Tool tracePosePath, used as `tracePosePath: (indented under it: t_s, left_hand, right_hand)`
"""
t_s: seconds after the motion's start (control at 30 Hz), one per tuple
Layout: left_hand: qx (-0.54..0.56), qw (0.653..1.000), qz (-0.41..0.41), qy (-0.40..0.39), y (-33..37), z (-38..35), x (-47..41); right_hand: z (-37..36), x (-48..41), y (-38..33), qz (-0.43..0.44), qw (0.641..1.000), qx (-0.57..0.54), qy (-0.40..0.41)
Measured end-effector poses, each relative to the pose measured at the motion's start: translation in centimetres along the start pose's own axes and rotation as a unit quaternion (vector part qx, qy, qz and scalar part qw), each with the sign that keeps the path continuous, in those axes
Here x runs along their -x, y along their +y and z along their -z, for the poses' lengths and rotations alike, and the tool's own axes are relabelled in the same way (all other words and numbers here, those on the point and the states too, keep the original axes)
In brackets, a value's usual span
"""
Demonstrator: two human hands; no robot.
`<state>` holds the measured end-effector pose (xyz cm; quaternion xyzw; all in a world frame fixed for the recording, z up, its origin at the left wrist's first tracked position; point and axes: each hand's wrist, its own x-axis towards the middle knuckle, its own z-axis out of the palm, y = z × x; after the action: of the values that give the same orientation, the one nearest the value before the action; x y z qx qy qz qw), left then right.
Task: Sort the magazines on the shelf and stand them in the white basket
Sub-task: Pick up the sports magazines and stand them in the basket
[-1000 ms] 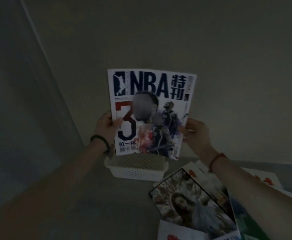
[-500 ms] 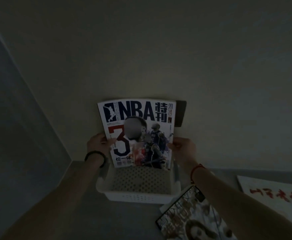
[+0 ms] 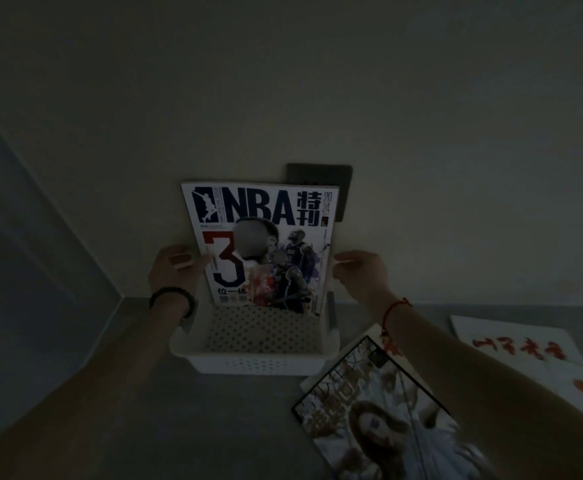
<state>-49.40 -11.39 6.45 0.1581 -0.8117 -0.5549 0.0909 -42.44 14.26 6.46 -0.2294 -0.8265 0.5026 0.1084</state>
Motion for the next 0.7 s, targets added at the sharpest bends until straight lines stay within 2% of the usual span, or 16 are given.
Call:
tracePosePath:
  t_s: [0.1, 0.17, 0.23, 0.33, 0.4, 0.47, 0.5, 0.6, 0.7]
  left_hand:
    - [0.128, 0.991, 0.003, -0.026, -1.0, 1.7, 2.7]
    - [0.103, 0.992, -0.028, -0.071, -3.3, 2.7, 5.5]
    - [0.069, 0.990, -0.018, -0.126, -6.2, 3.6, 9.1]
    - [0.129, 0.975, 0.065, -0.168, -9.2, 4.1, 16.5]
    - [0.223, 0.947, 0.148, -0.177, -10.0, 3.9, 21.3]
    - [0.251, 0.927, 0.203, -0.190, -10.5, 3.5, 25.9]
    - [0.238, 0.926, 0.210, -0.203, -10.7, 3.4, 27.9]
    - [0.075, 0.954, 0.139, -0.254, -12.1, 2.6, 32.6]
    - [-0.001, 0.944, 0.126, -0.305, -12.1, 1.5, 36.7]
  right_hand:
    - [3.3, 2.5, 0.9, 0.010, 0.999, -0.039, -0.005]
    - [6.0, 5.2, 2.2, 0.034, 0.998, -0.058, -0.006]
    - [8.6, 8.2, 4.1, 0.040, 0.998, -0.051, -0.016]
    - [11.7, 12.8, 7.6, 0.015, 1.000, 0.009, -0.026]
    - [13.1, 16.0, 9.9, 0.009, 0.997, 0.037, -0.071]
    - [14.2, 18.9, 12.1, -0.008, 0.992, 0.019, -0.121]
    - [14.7, 20.1, 13.3, -0.017, 0.991, 0.013, -0.133]
    - [16.2, 22.9, 16.7, -0.040, 0.989, 0.018, -0.140]
    - [17.5, 25.4, 19.8, -0.066, 0.982, 0.043, -0.171]
